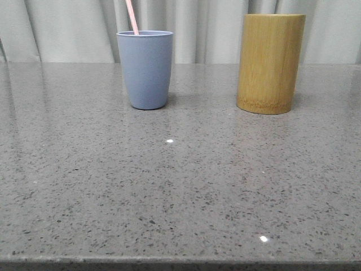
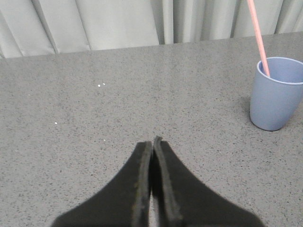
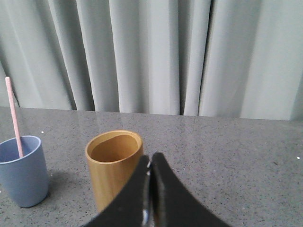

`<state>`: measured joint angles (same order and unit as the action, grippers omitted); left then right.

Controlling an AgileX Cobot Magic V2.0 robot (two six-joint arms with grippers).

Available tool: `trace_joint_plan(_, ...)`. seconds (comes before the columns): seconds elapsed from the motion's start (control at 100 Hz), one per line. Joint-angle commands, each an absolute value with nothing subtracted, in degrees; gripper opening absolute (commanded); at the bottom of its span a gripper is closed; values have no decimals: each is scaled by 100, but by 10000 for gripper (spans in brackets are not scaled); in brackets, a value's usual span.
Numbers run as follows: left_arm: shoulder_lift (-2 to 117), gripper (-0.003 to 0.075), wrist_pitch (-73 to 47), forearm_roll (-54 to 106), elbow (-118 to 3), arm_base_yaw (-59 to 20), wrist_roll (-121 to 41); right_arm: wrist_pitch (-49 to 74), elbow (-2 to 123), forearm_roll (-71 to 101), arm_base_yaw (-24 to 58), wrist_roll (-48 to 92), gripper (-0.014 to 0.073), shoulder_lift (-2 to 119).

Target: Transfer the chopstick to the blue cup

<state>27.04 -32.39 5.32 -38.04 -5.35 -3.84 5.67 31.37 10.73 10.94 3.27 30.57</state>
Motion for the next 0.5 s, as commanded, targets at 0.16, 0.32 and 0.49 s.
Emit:
trace_joint_plan(0.16,2447,-19,-2891,282,-3935,-510,-310,219,3269,1006,1064,369,-59,2813)
trace_joint_plan(0.32,2447,-19,-2902,307,-3935,-510,-310,225,3269,1006,1064,369,-59,2812)
trace_joint_plan(0.49,2447,-19,-2902,307,-3935,-510,-310,225,3269,1006,1064,369,-59,2812)
